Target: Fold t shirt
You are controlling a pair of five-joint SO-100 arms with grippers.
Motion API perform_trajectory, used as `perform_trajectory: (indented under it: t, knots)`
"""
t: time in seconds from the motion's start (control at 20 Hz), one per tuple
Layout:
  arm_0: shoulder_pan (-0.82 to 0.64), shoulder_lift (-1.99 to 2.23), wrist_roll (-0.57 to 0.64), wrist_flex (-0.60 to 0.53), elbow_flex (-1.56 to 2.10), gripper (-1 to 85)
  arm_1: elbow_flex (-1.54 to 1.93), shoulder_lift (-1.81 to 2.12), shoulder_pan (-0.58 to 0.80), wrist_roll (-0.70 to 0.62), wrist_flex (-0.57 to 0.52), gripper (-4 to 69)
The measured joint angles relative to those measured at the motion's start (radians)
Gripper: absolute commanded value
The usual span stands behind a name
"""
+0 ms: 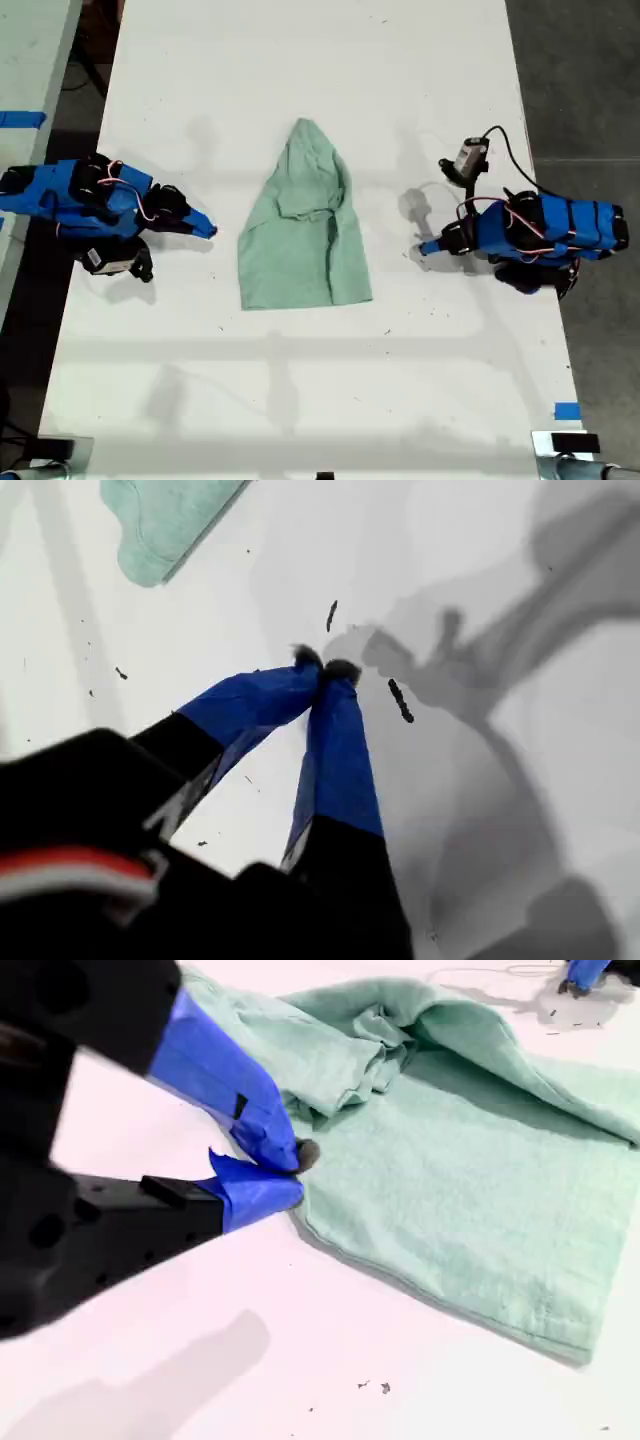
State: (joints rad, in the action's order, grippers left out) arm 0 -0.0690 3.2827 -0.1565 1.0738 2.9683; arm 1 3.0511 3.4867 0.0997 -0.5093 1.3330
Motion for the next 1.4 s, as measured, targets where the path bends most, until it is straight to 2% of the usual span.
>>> perform_trajectory:
  t: [0.1, 0.4, 0.45, 0.6, 0.85, 0.95, 1.05, 1.1, 1.25, 1.4]
  knots:
    - [-0.005, -0.262, 0.038, 0.002, -0.179, 0.0, 0.0, 0.0, 0.0, 0.0, 0.0, 1.1]
    - [0.048, -1.23, 0.1, 0.078, -0.861, 27.8, 0.0, 0.0, 0.0, 0.0, 0.0, 1.1]
    - [0.06, -1.371, 0.098, 0.083, -0.94, 27.9, 0.0, 0.0, 0.0, 0.0, 0.0, 1.1]
    - [0.095, -1.611, 0.044, 0.084, -1.029, 25.3, 0.0, 0.0, 0.0, 0.0, 0.0, 1.1]
    - [0.124, -1.628, -0.127, 0.084, -1.015, 19.3, 0.0, 0.0, 0.0, 0.0, 0.0, 1.1]
    - [0.14, -1.652, -0.19, 0.067, -0.997, 10.6, 0.0, 0.0, 0.0, 0.0, 0.0, 1.1]
    - [0.15, -1.703, -0.221, 0.026, -0.991, 7.1, 0.0, 0.0, 0.0, 0.0, 0.0, 1.1]
    - [0.152, -1.726, -0.227, 0.002, -0.992, -0.2, 0.0, 0.0, 0.0, 0.0, 0.0, 1.1]
    - [0.15, -1.755, -0.222, -0.031, -0.999, -0.3, 0.0, 0.0, 0.0, 0.0, 0.0, 1.1]
    - [0.15, -1.73, -0.222, 0.002, -0.991, -0.3, 0.0, 0.0, 0.0, 0.0, 0.0, 1.1]
